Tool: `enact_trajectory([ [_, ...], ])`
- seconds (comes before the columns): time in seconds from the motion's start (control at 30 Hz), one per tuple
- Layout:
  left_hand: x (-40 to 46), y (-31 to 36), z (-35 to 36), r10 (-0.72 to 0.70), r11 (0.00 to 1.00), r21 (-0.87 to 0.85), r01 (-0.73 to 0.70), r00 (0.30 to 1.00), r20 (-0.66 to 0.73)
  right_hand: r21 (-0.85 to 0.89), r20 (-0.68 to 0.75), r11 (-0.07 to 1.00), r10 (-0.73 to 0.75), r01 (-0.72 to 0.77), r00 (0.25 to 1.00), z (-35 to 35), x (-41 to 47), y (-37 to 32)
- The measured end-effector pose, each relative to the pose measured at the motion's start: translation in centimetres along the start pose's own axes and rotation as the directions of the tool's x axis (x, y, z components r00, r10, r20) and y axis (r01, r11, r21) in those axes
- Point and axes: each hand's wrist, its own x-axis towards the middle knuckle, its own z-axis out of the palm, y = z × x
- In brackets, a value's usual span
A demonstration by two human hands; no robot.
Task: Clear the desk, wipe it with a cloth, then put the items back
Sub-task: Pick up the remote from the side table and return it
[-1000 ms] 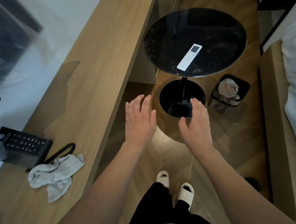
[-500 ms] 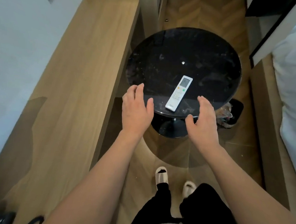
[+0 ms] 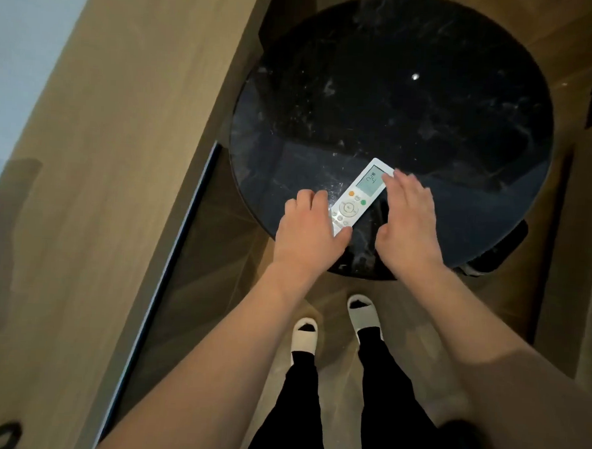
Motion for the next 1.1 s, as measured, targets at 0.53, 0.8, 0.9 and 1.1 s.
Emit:
enact_trajectory([
  [0.53,2.5,1.3,4.5,-0.148,0.989,0.023,0.147,0.988,0.037,-0.222,0.335,0.897,-0.298,0.383,0.894,0.3,8.9,4.1],
  [0.8,-1.1,-2.0,2.0,-0.282,0.959,-0.021,0.282,0.959,-0.006,-0.021,0.309,0.954,-0.278,0.299,0.910,0.1,5.9,-0.8],
  [0.9,-4.4,-4.3,0.6,-0.389,0.919,-0.082,0.385,0.921,-0.036,0.096,0.303,0.976,-0.217,0.197,0.928,0.3,4.4,-4.8],
  [1.1,-13.0,-9.4,-0.4,-0.635,0.763,-0.219,0.608,0.769,-0.074,0.169,0.388,0.937,-0.348,0.306,0.853,3.3,-0.5,-13.5],
])
